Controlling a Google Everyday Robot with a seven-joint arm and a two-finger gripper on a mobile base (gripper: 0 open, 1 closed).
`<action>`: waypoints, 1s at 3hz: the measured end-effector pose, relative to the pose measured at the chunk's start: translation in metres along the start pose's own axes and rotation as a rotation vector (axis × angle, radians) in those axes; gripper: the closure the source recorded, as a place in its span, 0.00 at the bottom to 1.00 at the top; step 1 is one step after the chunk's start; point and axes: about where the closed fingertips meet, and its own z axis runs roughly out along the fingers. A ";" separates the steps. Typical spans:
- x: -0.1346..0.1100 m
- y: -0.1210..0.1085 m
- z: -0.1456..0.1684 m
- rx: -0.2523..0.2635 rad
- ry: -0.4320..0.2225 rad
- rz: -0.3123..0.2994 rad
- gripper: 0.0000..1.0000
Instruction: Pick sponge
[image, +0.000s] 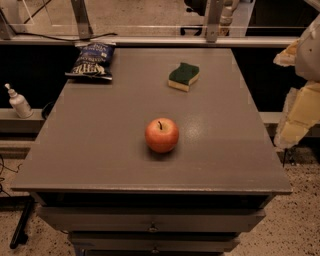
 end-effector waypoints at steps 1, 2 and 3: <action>0.000 0.000 0.000 0.000 0.000 0.000 0.00; -0.010 -0.009 0.005 0.014 -0.041 -0.021 0.00; -0.050 -0.047 0.031 0.036 -0.171 -0.078 0.00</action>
Offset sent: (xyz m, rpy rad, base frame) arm 0.0424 0.0253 -0.0051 0.1078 -0.0789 0.0997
